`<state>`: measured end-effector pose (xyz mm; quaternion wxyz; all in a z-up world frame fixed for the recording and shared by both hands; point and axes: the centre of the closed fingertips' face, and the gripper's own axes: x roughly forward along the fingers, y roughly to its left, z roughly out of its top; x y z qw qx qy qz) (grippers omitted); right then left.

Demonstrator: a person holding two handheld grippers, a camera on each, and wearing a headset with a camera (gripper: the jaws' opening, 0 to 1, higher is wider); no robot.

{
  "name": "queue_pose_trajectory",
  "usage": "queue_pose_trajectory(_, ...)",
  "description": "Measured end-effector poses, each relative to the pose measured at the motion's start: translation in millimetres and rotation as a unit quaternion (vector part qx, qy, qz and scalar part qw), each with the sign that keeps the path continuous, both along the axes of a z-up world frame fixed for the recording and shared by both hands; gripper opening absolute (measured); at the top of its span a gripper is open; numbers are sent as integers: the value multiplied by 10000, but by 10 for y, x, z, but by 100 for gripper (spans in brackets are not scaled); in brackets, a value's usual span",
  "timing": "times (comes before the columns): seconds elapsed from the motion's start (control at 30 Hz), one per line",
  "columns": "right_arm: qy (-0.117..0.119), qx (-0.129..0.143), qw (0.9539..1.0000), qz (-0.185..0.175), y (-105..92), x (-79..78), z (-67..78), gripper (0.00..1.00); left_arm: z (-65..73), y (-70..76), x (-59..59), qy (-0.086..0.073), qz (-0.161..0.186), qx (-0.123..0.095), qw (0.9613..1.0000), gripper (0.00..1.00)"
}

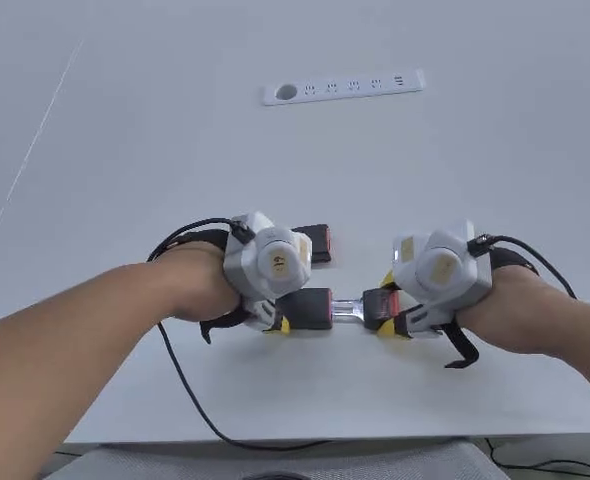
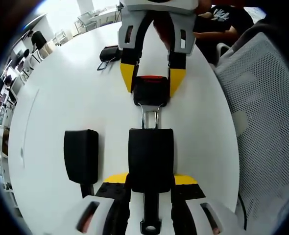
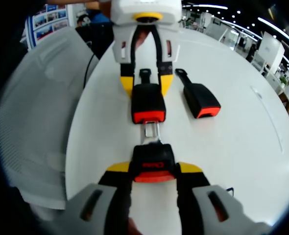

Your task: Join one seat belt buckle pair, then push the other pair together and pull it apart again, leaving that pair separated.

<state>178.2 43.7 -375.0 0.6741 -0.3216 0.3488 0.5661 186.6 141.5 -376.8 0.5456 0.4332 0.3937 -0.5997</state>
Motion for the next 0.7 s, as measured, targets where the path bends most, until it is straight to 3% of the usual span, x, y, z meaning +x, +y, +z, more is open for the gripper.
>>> queue_pose_trajectory(0.23,-17,32,10000,2,-15,7,1,35,-5,-3,-4,3,45,67,10000,32)
queue_pose_trajectory(0.4,-23,4,10000,8,-18,6,4,35,-5,-15,-24,-77,-15,296,9995,32)
queue_pose_trajectory(0.7,-111,45,9999,-27,2,6,15,35,7,-9,-32,-100,59,197,9997,32)
